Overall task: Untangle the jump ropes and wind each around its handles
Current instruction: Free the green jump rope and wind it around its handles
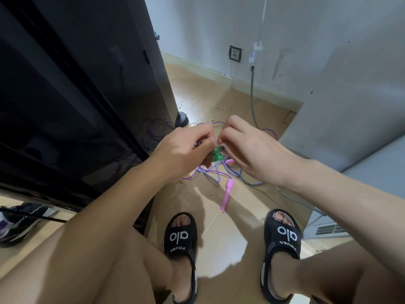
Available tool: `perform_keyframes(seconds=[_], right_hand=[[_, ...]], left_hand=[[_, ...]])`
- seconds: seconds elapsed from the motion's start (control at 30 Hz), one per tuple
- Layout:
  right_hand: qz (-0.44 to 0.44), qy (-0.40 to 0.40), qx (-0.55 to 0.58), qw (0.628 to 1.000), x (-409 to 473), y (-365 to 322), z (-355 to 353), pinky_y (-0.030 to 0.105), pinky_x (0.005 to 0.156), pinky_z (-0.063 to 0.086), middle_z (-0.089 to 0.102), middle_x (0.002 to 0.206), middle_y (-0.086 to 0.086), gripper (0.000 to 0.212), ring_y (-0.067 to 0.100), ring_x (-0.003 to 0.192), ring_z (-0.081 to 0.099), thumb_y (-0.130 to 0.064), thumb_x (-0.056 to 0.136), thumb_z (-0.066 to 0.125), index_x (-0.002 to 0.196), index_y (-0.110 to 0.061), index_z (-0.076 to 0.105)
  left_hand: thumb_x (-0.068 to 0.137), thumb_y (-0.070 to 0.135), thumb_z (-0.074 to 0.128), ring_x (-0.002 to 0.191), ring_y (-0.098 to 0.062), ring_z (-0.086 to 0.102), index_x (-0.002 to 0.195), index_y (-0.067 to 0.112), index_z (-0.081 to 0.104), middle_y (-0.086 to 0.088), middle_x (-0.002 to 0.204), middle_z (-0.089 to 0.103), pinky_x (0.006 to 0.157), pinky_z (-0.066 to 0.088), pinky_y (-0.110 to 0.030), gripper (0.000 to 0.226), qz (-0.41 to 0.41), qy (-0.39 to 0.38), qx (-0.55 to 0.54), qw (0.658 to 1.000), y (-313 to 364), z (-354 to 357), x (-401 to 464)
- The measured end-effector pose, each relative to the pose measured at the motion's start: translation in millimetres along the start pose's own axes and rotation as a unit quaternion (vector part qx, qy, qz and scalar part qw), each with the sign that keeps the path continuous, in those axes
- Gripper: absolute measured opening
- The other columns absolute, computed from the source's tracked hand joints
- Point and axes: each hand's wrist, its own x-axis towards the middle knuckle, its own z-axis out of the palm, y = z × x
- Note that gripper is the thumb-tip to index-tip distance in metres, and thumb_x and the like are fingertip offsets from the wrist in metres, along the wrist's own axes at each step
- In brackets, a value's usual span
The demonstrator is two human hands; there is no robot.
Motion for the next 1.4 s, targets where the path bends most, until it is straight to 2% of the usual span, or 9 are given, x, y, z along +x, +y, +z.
perform_keyframes(seconds=[0.23,0.4,0.6,0.8,0.93,1.07,1.2,1.27,1.4], right_hand=[[0.060,0.087,0.080,0.991,-1,-4,8,0.031,0.069,0.045,0.048,0.099,0.003,0.012,0.017,0.077,0.050,-0.014,0.102,0.047,0.096,-0.009,0.056],[0.098,0.134,0.110,0.980,5,-4,9,0.019,0.071,0.033,0.051,0.088,-0.003,0.008,0.009,0.076,0.043,-0.012,0.099,0.053,0.091,-0.013,0.056],[0.099,0.133,0.121,0.979,6,-5,8,0.014,0.068,0.035,0.052,0.084,-0.005,0.008,0.004,0.076,0.049,-0.012,0.096,0.055,0.091,-0.016,0.058],[0.106,0.125,0.185,0.969,8,-12,5,0.018,0.065,0.041,0.056,0.080,-0.006,0.011,0.006,0.071,0.052,-0.007,0.095,0.055,0.099,-0.018,0.057],[0.133,0.087,0.294,0.943,8,-15,2,0.042,0.068,0.053,0.061,0.083,0.003,0.025,0.020,0.069,0.055,-0.003,0.094,0.052,0.111,-0.021,0.053],[0.184,0.092,0.394,0.896,11,-11,1,0.051,0.079,0.051,0.063,0.091,0.015,0.020,0.035,0.081,0.059,-0.003,0.092,0.059,0.098,-0.021,0.054],[0.206,0.048,0.451,0.867,14,-9,-1,0.041,0.085,0.050,0.065,0.090,0.010,0.019,0.018,0.083,0.059,0.001,0.094,0.060,0.101,-0.016,0.054],[0.219,0.016,0.470,0.855,14,-9,-3,0.041,0.085,0.049,0.064,0.090,0.008,0.019,0.016,0.086,0.059,0.004,0.094,0.058,0.103,-0.013,0.055],[0.232,0.002,0.458,0.858,14,-7,-6,0.065,0.078,0.049,0.066,0.087,0.000,0.022,0.028,0.082,0.057,-0.014,0.084,0.065,0.104,-0.017,0.055]], left_hand=[[0.101,0.017,0.045,0.045,-0.005,0.049,0.081,0.013,0.052,0.004,0.064,0.068,0.049,0.035,-0.016,0.022,-0.016,-0.002,-0.099,0.995,4,0,-1],[0.105,0.017,0.044,0.045,-0.019,0.043,0.100,0.017,0.059,-0.010,0.068,0.069,0.044,0.036,-0.022,0.015,-0.012,0.011,-0.182,0.983,4,-2,0],[0.105,0.014,0.043,0.047,-0.022,0.044,0.096,0.014,0.057,-0.005,0.067,0.067,0.044,0.037,-0.020,0.016,0.001,0.003,-0.183,0.983,3,-4,-1],[0.104,0.015,0.045,0.050,-0.027,0.052,0.095,0.017,0.057,-0.007,0.067,0.066,0.045,0.038,-0.023,0.015,-0.003,0.002,-0.191,0.982,-2,-5,-3],[0.101,0.021,0.047,0.078,-0.036,0.069,0.097,0.022,0.058,0.003,0.066,0.062,0.047,0.041,-0.028,0.012,-0.012,-0.005,-0.164,0.986,-5,-2,-2],[0.101,0.016,0.046,0.071,-0.034,0.068,0.097,0.018,0.058,0.005,0.061,0.058,0.046,0.040,-0.025,0.013,-0.004,-0.002,-0.166,0.986,-5,-3,-2],[0.103,0.010,0.047,0.051,-0.012,0.056,0.097,0.008,0.056,0.007,0.056,0.051,0.044,0.038,-0.020,0.011,0.004,-0.003,-0.180,0.984,-6,-5,-3],[0.104,0.010,0.048,0.054,-0.017,0.062,0.096,0.006,0.055,0.005,0.057,0.049,0.044,0.037,-0.015,0.011,0.007,-0.007,-0.187,0.982,-7,-5,-4],[0.104,0.011,0.049,0.054,-0.025,0.059,0.095,0.008,0.057,0.003,0.057,0.054,0.043,0.038,-0.019,0.012,0.006,-0.006,-0.192,0.981,-7,-3,-2]])
